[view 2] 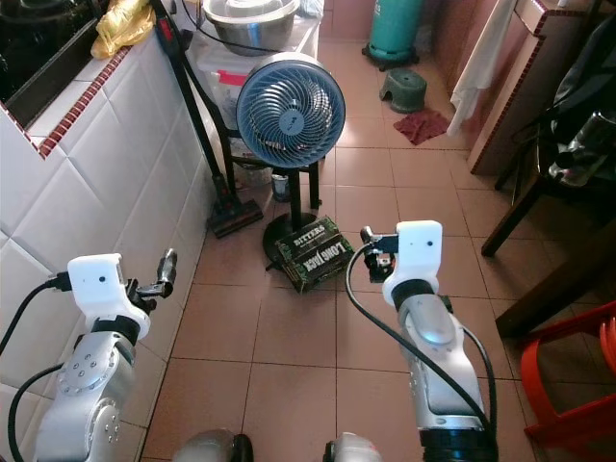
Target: Setting the table
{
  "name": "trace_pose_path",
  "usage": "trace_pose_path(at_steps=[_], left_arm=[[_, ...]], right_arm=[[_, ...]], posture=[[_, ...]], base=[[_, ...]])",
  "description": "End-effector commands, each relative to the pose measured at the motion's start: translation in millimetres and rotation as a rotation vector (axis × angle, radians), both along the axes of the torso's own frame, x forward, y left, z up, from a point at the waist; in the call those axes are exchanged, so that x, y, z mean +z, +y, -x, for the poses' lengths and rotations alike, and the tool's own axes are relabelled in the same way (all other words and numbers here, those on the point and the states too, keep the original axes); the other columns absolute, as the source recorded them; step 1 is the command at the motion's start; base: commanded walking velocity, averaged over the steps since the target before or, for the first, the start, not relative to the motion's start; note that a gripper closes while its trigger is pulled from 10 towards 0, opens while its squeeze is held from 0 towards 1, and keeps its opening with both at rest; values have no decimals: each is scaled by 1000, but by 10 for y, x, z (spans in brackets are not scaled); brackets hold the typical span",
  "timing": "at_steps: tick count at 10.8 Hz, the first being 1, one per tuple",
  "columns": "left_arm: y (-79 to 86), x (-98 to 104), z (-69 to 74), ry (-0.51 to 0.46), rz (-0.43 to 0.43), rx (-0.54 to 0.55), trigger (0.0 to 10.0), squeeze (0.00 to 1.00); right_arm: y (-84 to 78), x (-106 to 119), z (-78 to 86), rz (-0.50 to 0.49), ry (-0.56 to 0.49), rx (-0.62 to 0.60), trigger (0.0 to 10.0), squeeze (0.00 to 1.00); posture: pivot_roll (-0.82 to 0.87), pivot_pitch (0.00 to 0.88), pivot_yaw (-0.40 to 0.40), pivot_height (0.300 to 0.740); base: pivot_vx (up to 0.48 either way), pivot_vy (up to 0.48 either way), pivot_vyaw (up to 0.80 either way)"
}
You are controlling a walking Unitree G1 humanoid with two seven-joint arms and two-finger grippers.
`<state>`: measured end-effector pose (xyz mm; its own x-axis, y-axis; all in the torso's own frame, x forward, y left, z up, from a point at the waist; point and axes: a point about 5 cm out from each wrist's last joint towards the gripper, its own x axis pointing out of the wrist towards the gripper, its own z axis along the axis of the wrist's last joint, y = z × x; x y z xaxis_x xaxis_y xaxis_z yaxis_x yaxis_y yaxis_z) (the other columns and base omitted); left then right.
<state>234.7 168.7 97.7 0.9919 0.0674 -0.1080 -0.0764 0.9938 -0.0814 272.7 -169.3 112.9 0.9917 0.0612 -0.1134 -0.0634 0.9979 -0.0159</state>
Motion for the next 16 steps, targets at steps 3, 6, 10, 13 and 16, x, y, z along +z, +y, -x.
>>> trace_pose_path(at_steps=[3, 6, 10, 13, 16], left_arm=[[-13, -37, -9, 20, 14, -3, 10000, 0], [24, -5, -45, 4, 2, 4, 10000, 0], [1, -14, -52, 4, 4, -4, 10000, 0], [-5, -2, -54, -13, 15, -15, 10000, 0], [-79, 19, -45, -25, 34, -88, 10000, 0]], right_arm=[[19, 34, -44, -9, -12, -5, 10000, 0], [10, 55, -48, -7, -20, -6, 10000, 0], [19, 70, -33, -23, -22, -9, 10000, 0], [30, 94, -40, -30, -28, -7, 10000, 0], [13, 82, -24, -31, -19, 0, 10000, 0]], posture=[[-2, 54, 40, 740], [-7, 53, 41, 740], [-12, 59, 38, 740], [-11, 59, 35, 740], [-5, 63, 29, 740]], base=[[0, 209, -758], [0, 304, -738], [0, 73, -720], [0, 0, -725], [0, 0, -725]])
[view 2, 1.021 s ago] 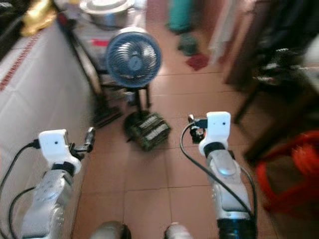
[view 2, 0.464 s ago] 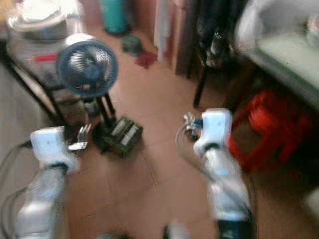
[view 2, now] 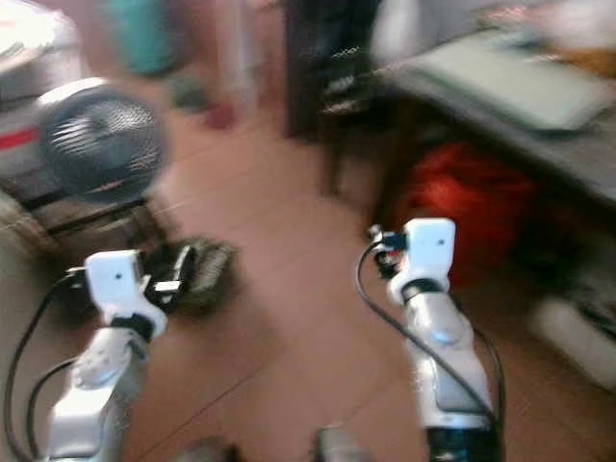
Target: Setting the table
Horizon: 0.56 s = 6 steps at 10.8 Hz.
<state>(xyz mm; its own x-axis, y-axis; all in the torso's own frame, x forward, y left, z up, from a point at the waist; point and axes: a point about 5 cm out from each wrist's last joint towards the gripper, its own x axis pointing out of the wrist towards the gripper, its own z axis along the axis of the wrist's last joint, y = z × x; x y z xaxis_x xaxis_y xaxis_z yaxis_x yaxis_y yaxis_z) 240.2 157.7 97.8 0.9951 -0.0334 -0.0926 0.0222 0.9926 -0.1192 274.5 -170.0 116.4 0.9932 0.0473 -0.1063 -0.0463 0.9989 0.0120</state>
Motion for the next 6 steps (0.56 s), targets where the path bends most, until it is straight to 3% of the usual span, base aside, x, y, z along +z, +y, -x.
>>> trace_pose_path(at_steps=[1, 5, 6], left_arm=[[27, 33, 1, -14, -5, 9, 10000, 0], [-6, 53, 3, -16, 42, -29, 10000, 0], [-34, 61, 13, -15, 57, -43, 10000, 0]], right_arm=[[30, 59, -20, -5, -15, 20, 10000, 0], [20, 108, -40, -9, -33, 14, 10000, 0], [29, 120, -32, -11, -37, 14, 10000, 0]], posture=[[-5, 65, 30, 740], [-8, 68, 38, 740], [-9, 69, 40, 740]], base=[[0, 0, -719], [0, 0, -733], [0, -262, -738]])
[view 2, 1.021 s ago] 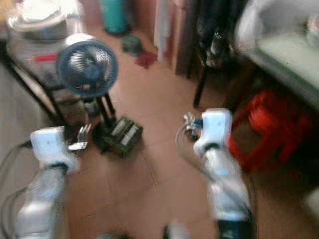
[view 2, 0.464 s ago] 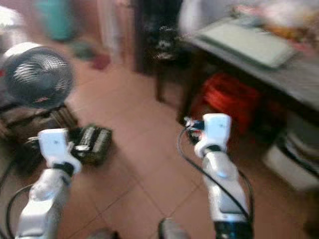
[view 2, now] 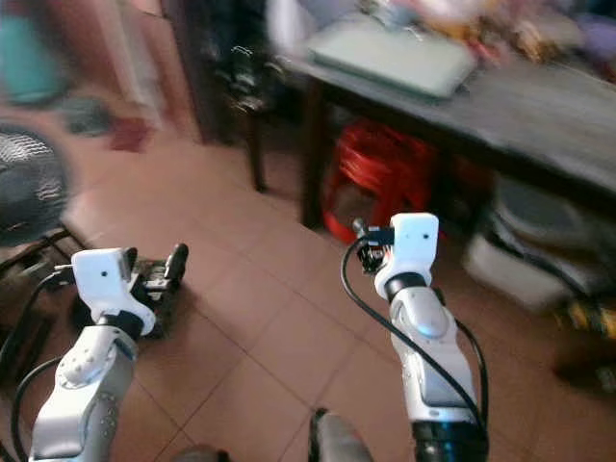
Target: Setting the table
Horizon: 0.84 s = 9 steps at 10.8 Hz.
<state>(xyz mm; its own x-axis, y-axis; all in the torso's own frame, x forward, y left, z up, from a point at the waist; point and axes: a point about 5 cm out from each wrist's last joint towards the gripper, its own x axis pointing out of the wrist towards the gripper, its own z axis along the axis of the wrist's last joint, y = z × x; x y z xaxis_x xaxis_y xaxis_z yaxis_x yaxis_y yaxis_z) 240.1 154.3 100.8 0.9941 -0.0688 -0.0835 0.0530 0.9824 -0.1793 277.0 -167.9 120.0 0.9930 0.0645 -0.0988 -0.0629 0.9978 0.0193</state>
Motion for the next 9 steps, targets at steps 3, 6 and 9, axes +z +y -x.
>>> trace_pose_path(at_steps=[3, 6, 9], left_arm=[[2, 24, 34, -2, -1, -17, 10000, 0], [-9, 29, 34, 0, -3, -22, 10000, 0], [-38, 29, 55, -1, 8, -35, 10000, 0]], right_arm=[[41, 56, 40, -12, -17, 6, 10000, 0], [28, 64, 42, -7, -14, 7, 10000, 0], [58, 73, 70, -27, -13, 33, 10000, 1000]], posture=[[-9, 74, 40, 740], [-12, 75, 39, 740], [-15, 78, 37, 740]], base=[[0, -326, -731], [0, -330, -733], [0, -284, -746]])
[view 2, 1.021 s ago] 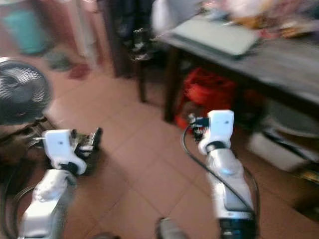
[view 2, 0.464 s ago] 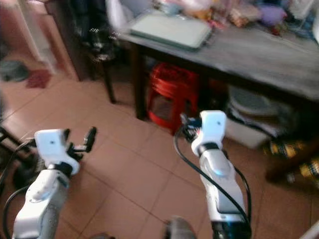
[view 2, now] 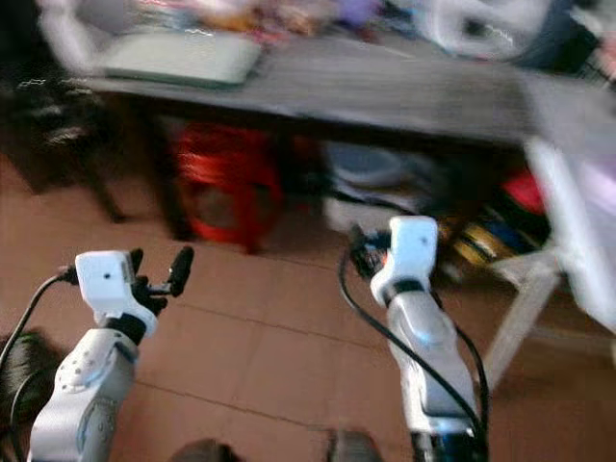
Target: Setting the table
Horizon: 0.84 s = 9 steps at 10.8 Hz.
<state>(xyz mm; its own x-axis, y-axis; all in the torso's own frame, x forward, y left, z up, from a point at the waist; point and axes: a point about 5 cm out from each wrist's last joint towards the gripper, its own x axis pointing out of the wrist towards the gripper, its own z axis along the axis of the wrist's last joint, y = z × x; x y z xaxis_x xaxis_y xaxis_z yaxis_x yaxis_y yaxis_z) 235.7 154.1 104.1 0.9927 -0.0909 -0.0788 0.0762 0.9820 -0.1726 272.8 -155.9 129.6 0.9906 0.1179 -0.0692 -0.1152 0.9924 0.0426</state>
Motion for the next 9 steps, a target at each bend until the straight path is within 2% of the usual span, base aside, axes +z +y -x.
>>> trace_pose_path(at_steps=[1, 2, 4, 9], left_arm=[[-52, -4, 14, 5, 15, -16, 10000, 0], [-54, -5, 15, 6, 14, -20, 10000, 0], [-55, 0, 16, 6, 12, -22, 10000, 0], [-62, 12, 25, 2, -2, -33, 10000, 0]], right_arm=[[-66, -17, 28, 8, 14, -22, 10000, 1000], [-67, -16, 32, 13, 13, -21, 10000, 0], [-56, -1, 34, 7, 5, -12, 10000, 0], [-53, -1, 44, 20, -2, -14, 10000, 0]], posture=[[-17, 81, 35, 740], [-17, 83, 36, 740], [-17, 85, 36, 740], [-14, 91, 43, 740]], base=[[0, -255, -756], [0, -326, -725], [0, -328, -262], [288, -367, 0]])
